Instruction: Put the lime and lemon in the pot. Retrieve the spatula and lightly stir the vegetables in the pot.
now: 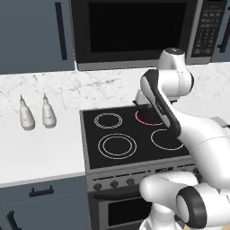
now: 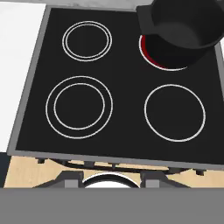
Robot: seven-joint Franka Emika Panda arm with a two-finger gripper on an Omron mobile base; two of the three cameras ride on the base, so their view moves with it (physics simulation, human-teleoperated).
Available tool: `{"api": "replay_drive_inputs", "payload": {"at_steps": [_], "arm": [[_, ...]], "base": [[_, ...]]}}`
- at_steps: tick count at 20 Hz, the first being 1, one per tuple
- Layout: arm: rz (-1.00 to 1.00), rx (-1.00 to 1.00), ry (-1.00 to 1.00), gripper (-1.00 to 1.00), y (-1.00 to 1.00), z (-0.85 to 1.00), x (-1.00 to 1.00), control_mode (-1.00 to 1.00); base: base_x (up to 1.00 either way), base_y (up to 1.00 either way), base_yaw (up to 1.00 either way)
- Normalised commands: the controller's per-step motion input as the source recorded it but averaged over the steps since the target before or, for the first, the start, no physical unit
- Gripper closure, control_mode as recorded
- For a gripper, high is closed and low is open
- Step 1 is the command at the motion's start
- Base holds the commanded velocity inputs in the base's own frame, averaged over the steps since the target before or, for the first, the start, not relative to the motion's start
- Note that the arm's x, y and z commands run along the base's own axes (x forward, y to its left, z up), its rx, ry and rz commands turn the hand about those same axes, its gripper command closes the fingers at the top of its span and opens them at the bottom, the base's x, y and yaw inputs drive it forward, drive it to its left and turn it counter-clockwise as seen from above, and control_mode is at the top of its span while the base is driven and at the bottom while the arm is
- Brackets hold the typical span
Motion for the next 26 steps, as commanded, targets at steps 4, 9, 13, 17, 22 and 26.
{"api": "replay_drive_inputs", "payload": {"at_steps": [4, 9, 13, 17, 22, 26], "arm": [[0.01, 0.00, -0.03, -1.00, -0.11, -0.06, 0.00, -1.00], [0.00, 0.00, 0.00, -1.00, -0.15, -0.02, 0.00, 1.00], [0.00, 0.00, 0.00, -1.00, 0.00, 0.00, 0.00, 1.00], [0.00, 0.00, 0.00, -1.00, 0.00, 0.00, 0.00, 1.00], [0.00, 0.00, 0.00, -1.00, 0.00, 0.00, 0.00, 1.00], [0.00, 0.00, 0.00, -1.00, 0.00, 0.00, 0.00, 1.00]], "base": [[0.00, 0.00, 0.00], [0.00, -0.77, 0.00], [0.00, -0.72, 0.00], [0.09, -0.11, -0.02], [0.41, 0.27, -0.07], [0.64, 0.12, -0.02]]}}
